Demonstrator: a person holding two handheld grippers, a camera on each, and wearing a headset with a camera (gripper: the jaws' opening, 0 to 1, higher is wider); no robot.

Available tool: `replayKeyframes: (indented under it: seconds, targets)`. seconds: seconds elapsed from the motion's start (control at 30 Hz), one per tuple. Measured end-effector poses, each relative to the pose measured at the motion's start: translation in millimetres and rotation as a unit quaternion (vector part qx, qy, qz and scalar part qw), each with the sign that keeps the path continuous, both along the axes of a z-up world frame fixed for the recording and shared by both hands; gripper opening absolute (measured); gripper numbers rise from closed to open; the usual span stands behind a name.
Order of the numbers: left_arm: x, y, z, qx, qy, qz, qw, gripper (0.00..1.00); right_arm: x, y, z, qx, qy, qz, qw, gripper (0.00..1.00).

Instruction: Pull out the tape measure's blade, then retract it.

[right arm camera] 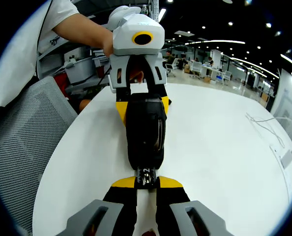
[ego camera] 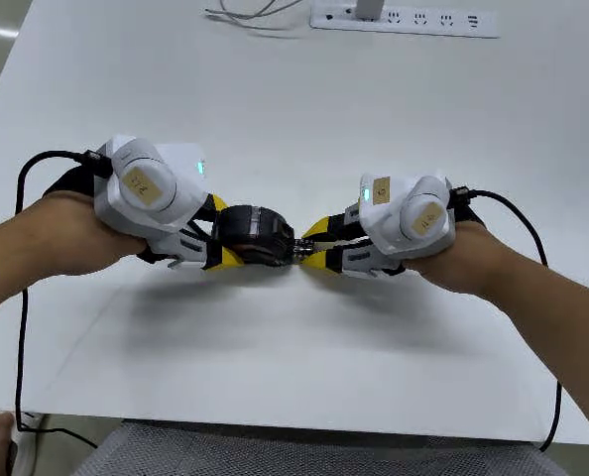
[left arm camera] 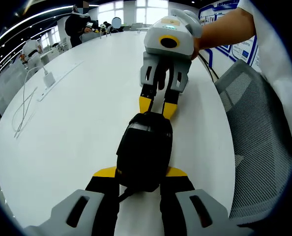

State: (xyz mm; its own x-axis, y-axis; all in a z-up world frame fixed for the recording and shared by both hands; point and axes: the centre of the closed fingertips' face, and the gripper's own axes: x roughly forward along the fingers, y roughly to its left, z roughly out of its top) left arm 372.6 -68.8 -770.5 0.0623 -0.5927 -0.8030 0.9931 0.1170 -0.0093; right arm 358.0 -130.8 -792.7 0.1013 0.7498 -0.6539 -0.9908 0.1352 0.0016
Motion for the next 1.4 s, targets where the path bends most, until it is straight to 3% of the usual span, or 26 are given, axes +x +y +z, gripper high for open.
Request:
replayKeyframes:
  seconds: [0.43, 1.4]
  targets:
    - [-0.4, 0.0, 0.4, -0.002, 0.004, 0.006, 1.0000, 0.27, -2.8, -26.5, 2.0, -0.005, 0.004, -0.010, 0.9999, 0.10]
    - [-0.9, -0.5, 0.7, -0.006, 0.004, 0.005, 1.0000, 0.27, -7.0, -63.2, 3.6, -0.025, -0.002, -0.028, 0.9993, 0.10]
